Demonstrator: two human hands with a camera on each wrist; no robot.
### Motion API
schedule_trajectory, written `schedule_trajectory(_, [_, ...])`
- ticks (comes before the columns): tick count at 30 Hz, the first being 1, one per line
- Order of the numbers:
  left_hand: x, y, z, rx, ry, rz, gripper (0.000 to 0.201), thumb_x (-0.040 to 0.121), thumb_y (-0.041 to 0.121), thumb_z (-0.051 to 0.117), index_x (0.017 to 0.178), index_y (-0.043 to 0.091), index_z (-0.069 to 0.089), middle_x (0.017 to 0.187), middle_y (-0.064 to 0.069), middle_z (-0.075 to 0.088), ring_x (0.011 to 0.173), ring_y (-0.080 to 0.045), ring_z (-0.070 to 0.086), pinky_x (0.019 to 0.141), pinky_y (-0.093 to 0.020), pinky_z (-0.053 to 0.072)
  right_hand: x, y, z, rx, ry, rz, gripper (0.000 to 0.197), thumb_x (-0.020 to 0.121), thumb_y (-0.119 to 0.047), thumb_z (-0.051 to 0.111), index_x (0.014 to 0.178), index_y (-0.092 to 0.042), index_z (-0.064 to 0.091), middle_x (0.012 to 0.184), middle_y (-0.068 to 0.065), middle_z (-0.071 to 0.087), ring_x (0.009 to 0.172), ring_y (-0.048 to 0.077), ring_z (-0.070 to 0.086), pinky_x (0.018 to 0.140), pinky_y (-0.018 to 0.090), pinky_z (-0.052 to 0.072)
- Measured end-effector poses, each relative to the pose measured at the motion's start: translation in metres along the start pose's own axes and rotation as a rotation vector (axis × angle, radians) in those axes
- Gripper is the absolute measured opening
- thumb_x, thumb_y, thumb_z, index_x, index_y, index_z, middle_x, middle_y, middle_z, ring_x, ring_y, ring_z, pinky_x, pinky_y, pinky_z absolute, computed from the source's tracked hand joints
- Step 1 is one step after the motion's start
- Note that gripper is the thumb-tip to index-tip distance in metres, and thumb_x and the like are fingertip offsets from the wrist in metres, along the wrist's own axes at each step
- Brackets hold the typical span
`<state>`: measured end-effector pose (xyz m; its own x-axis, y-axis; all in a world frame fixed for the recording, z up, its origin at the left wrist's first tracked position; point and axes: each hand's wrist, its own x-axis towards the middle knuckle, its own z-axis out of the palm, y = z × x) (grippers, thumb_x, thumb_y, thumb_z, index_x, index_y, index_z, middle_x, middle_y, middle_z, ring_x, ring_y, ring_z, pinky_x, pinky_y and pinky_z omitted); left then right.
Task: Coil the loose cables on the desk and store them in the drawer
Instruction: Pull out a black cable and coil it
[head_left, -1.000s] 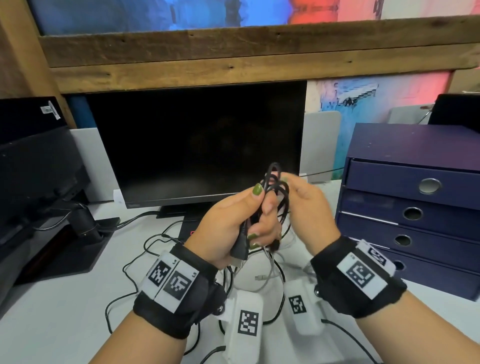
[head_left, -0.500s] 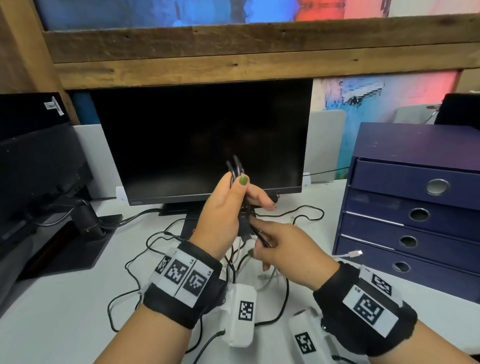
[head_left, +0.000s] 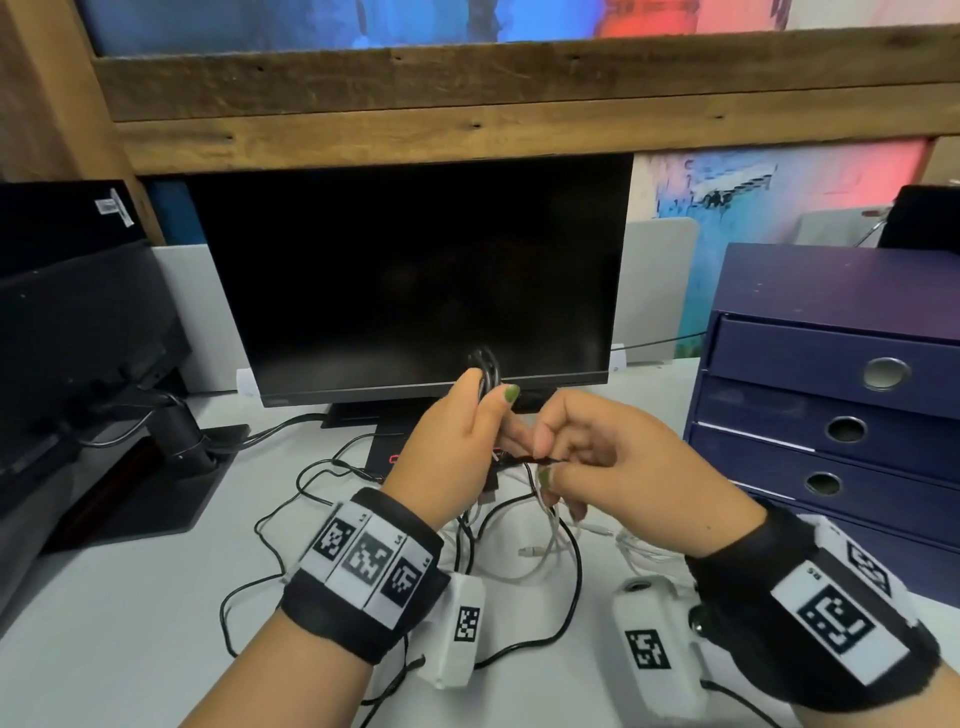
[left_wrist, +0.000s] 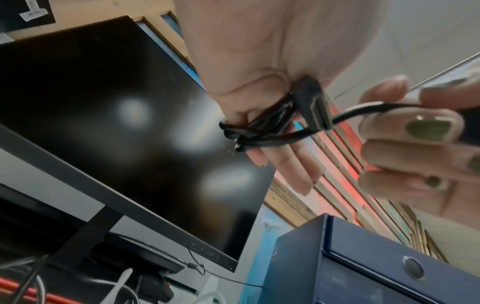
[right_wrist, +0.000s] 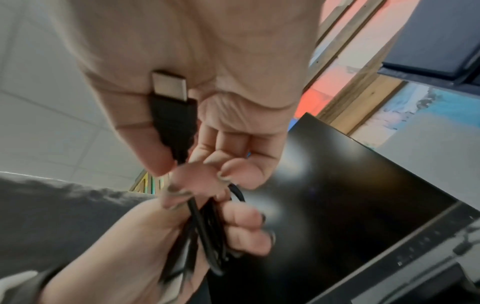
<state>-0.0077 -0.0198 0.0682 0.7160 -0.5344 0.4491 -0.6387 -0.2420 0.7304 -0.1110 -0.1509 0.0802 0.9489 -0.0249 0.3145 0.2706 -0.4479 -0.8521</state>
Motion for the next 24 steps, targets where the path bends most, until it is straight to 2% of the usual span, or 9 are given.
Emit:
schedule_trajectory(4, [-0.009, 0.007, 0.007, -0.047, -0.154, 0.030, 0.025, 0.102, 0.024, 0.035, 0.082, 0.012, 0.045, 0.050, 0.015, 0.057, 0.048, 0.002, 0.050, 0.048, -0.010, 0.037, 0.005, -0.006, -0.013, 0.071, 0.043, -0.033, 0.021, 0.078, 0.012, 0.052, 0.084, -0.007, 0.059, 0.058, 0.011, 0.064, 0.054, 0.034, 0.056, 0.051, 0.031, 0.049])
schedule_trajectory(6, [-0.012, 0.007, 0.009, -0.140, -0.205, 0.062, 0.035, 0.103, 0.032, 0.033, 0.089, 0.004, 0.047, 0.051, 0.008, 0.056, 0.047, -0.004, 0.048, 0.052, -0.018, 0.042, 0.007, -0.006, -0.019, 0.107, 0.070, -0.040, 0.020, 0.079, 0.014, 0.053, 0.083, -0.004, 0.060, 0.058, 0.014, 0.064, 0.052, 0.042, 0.052, 0.049, 0.030, 0.047])
schedule_trajectory(8, [-0.014, 0.003, 0.012, -0.219, -0.243, 0.103, 0.044, 0.099, 0.042, 0.029, 0.089, 0.004, 0.048, 0.051, 0.002, 0.050, 0.050, -0.013, 0.045, 0.057, -0.034, 0.043, 0.009, -0.006, -0.022, 0.132, 0.109, -0.051, 0.013, 0.082, 0.009, 0.057, 0.081, -0.004, 0.062, 0.061, 0.019, 0.066, 0.048, 0.032, 0.050, 0.049, 0.029, 0.046])
schedule_trajectory(10, [-0.016, 0.003, 0.015, -0.339, -0.293, 0.108, 0.052, 0.097, 0.049, 0.028, 0.091, 0.001, 0.049, 0.051, 0.002, 0.046, 0.050, -0.017, 0.041, 0.056, -0.037, 0.039, 0.010, -0.007, -0.021, 0.161, 0.156, -0.067, 0.003, 0.086, -0.006, 0.063, 0.084, -0.004, 0.064, 0.064, 0.018, 0.067, 0.050, 0.027, 0.053, 0.051, 0.030, 0.046])
schedule_trajectory(13, [-0.015, 0.004, 0.014, -0.492, -0.339, 0.075, 0.054, 0.089, 0.057, 0.045, 0.088, 0.002, 0.048, 0.049, -0.001, 0.042, 0.045, -0.018, 0.036, 0.049, -0.032, 0.035, 0.012, -0.005, -0.018, 0.279, 0.186, -0.103, 0.032, 0.083, -0.036, 0.059, 0.098, -0.009, 0.068, 0.071, 0.009, 0.065, 0.058, 0.018, 0.054, 0.053, 0.025, 0.046])
schedule_trajectory(15, [-0.014, 0.005, 0.013, -0.575, -0.337, 0.061, 0.038, 0.091, 0.044, 0.051, 0.081, 0.008, 0.047, 0.046, -0.003, 0.039, 0.041, -0.018, 0.033, 0.046, -0.031, 0.031, 0.013, -0.001, -0.019, 0.385, 0.249, -0.113, 0.044, 0.086, -0.046, 0.048, 0.106, -0.012, 0.068, 0.082, 0.005, 0.062, 0.067, 0.016, 0.054, 0.058, 0.024, 0.045])
schedule_trajectory(18, [-0.015, 0.009, 0.010, -0.698, -0.323, 0.053, 0.029, 0.095, 0.030, 0.044, 0.075, 0.008, 0.042, 0.044, -0.003, 0.036, 0.041, -0.018, 0.033, 0.052, -0.044, 0.030, 0.014, 0.015, -0.023, 0.243, 0.314, -0.034, 0.047, 0.090, -0.049, 0.036, 0.120, -0.026, 0.064, 0.106, -0.003, 0.067, 0.094, 0.012, 0.059, 0.076, 0.027, 0.049])
schedule_trajectory(20, [-0.014, 0.010, 0.009, -0.779, -0.327, 0.043, 0.029, 0.095, 0.031, 0.046, 0.075, 0.009, 0.044, 0.044, -0.003, 0.035, 0.040, -0.018, 0.034, 0.060, -0.044, 0.033, 0.012, 0.025, -0.018, 0.157, 0.224, 0.027, 0.047, 0.089, -0.051, 0.037, 0.128, -0.035, 0.057, 0.120, -0.011, 0.064, 0.109, 0.007, 0.059, 0.093, 0.032, 0.048])
schedule_trajectory(24, [-0.011, 0.009, 0.006, -0.925, -0.384, 0.021, 0.027, 0.095, 0.028, 0.040, 0.078, 0.009, 0.049, 0.044, 0.000, 0.036, 0.039, -0.018, 0.035, 0.065, -0.037, 0.041, 0.008, 0.026, -0.004, 0.228, 0.147, 0.001, 0.039, 0.093, -0.038, 0.039, 0.124, -0.028, 0.060, 0.115, -0.002, 0.066, 0.106, 0.011, 0.062, 0.087, 0.031, 0.054])
